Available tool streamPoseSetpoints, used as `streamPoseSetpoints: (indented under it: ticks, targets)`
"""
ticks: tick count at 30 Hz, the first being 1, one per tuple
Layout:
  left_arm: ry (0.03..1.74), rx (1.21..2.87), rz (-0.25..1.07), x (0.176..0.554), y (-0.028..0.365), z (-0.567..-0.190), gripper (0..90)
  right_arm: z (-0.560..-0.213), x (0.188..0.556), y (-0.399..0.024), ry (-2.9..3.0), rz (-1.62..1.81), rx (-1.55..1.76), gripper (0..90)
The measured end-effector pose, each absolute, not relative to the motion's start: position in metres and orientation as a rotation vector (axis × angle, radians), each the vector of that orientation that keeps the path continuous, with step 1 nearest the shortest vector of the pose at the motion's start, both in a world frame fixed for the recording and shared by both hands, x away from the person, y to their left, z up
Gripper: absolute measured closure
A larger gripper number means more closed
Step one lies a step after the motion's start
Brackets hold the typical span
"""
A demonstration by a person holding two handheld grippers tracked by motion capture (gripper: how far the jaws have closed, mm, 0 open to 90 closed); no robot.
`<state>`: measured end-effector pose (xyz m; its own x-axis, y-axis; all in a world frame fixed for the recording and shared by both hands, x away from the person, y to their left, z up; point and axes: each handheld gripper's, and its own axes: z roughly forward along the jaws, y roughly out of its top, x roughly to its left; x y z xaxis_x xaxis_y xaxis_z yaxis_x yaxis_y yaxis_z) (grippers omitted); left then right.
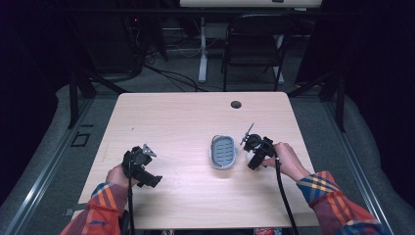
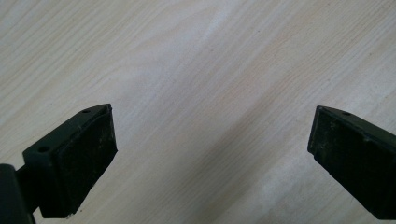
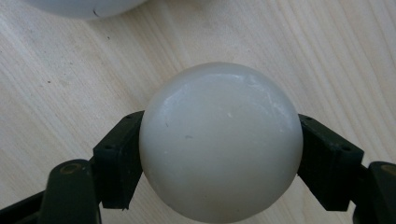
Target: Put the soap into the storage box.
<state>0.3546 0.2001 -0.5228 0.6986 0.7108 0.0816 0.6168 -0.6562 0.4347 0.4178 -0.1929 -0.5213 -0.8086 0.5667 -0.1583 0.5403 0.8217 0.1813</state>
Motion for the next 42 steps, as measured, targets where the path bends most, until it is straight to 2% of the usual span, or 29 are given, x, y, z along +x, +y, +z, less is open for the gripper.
streamPoseSetpoints:
  ticks: [22, 42]
  targets:
    - [1.029, 2.538, 0.344, 0.355, 0.200, -0.523, 1.2, -0.502, 0.424, -0.178, 2.786, 0.261, 0.837, 23.9]
    - [1.029, 2.538, 0.348, 0.355, 0.200, -0.523, 1.3, -0.470, 0.431, -0.158, 2.767, 0.317, 0.776, 23.9]
